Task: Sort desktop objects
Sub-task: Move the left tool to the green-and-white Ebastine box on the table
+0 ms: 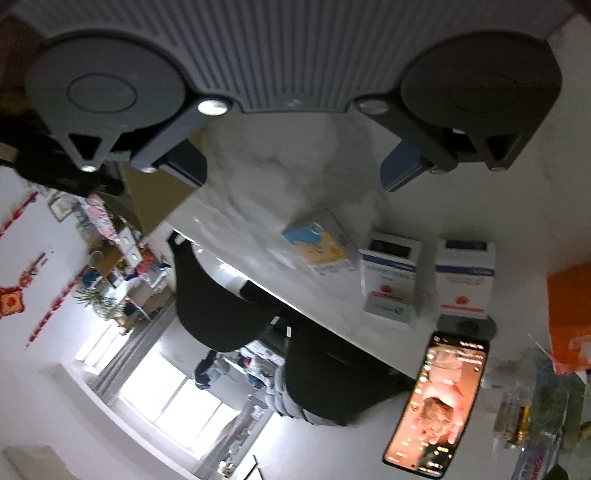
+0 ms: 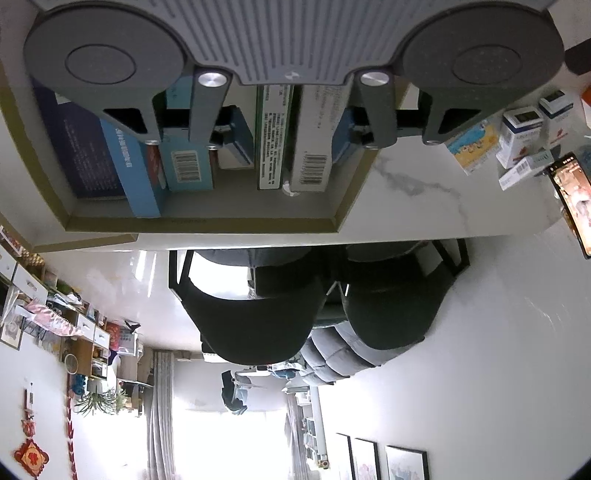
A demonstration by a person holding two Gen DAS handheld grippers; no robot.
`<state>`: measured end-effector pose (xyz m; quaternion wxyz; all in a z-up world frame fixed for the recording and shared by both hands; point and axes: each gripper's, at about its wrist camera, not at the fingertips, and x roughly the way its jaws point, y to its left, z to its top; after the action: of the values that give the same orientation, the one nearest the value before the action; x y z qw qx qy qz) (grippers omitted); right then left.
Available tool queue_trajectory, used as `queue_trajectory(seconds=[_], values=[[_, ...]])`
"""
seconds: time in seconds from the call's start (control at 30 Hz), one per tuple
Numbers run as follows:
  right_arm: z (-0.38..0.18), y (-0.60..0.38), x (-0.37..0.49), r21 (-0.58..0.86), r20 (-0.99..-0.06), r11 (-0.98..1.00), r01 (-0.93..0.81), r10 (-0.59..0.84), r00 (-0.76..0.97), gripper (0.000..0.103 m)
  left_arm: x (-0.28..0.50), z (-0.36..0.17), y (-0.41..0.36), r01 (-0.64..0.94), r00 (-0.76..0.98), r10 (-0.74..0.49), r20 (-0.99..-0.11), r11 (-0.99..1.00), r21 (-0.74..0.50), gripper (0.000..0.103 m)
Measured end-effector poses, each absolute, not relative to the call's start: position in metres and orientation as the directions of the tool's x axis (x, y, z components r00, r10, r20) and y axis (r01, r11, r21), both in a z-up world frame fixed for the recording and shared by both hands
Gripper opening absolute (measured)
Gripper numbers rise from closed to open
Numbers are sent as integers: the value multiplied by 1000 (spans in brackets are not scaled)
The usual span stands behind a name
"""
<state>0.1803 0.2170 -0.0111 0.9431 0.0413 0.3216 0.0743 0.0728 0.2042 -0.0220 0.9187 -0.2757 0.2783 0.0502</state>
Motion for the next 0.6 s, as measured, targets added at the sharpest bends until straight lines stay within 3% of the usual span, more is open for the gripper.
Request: queue_trajectory(seconds=[0.6], values=[[14, 189, 154, 266, -529, 952, -150, 274, 803, 75, 140, -38, 240, -413, 793, 137, -594, 838, -358, 102]])
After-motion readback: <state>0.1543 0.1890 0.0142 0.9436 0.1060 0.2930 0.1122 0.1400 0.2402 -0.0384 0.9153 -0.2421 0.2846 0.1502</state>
